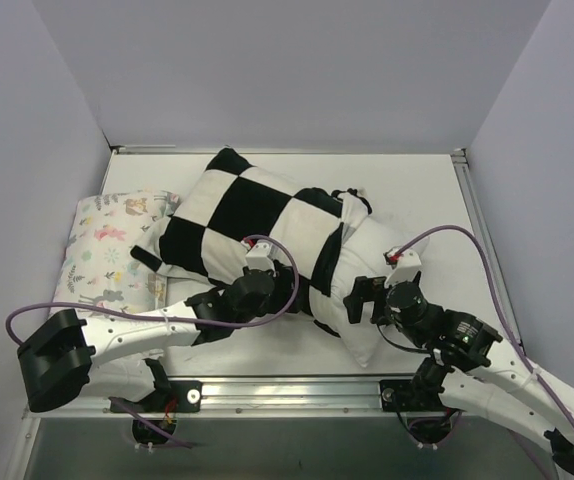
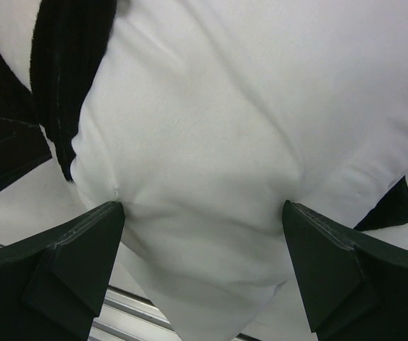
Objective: Remove the pillowcase from the pillow
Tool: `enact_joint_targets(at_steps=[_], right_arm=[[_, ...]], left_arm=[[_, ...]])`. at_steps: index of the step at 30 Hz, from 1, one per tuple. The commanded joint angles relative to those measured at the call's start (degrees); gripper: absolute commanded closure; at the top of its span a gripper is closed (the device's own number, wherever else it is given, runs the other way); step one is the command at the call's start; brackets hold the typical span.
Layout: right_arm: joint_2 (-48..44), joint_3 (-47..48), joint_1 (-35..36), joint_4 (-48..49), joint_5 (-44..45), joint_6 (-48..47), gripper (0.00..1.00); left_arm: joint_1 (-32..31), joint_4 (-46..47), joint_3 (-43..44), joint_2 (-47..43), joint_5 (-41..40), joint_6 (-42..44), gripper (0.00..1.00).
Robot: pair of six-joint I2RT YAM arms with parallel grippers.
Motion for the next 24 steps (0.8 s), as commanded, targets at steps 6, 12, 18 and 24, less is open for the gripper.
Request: enact_joint_targets(at_steps=[6,12,18,24], right_arm=[[3.29,-2.99,7.10,-1.22,6.56,2.99,0.00],[6.45,-3.34,9.91,0.36,9.03,3.53,0.00],[17.00,5.69,8.86,-0.15,12.18,-1.30,0.67],[15.25,25.87,5.87,-8.06,7.90,-8.16,1.00]], left_arm=[[0.17,8.69,2.74,6.29,-5.49,0.87,0.57],[0.34,2.80,6.25,5.43,-9.89,3.51,1.00],[-0.45,-10.60,11.87,-0.73,-16.47,9.22,1.00],[-6.14,-22.76,25.20,-7.67,-32.16,22.39,1.00]])
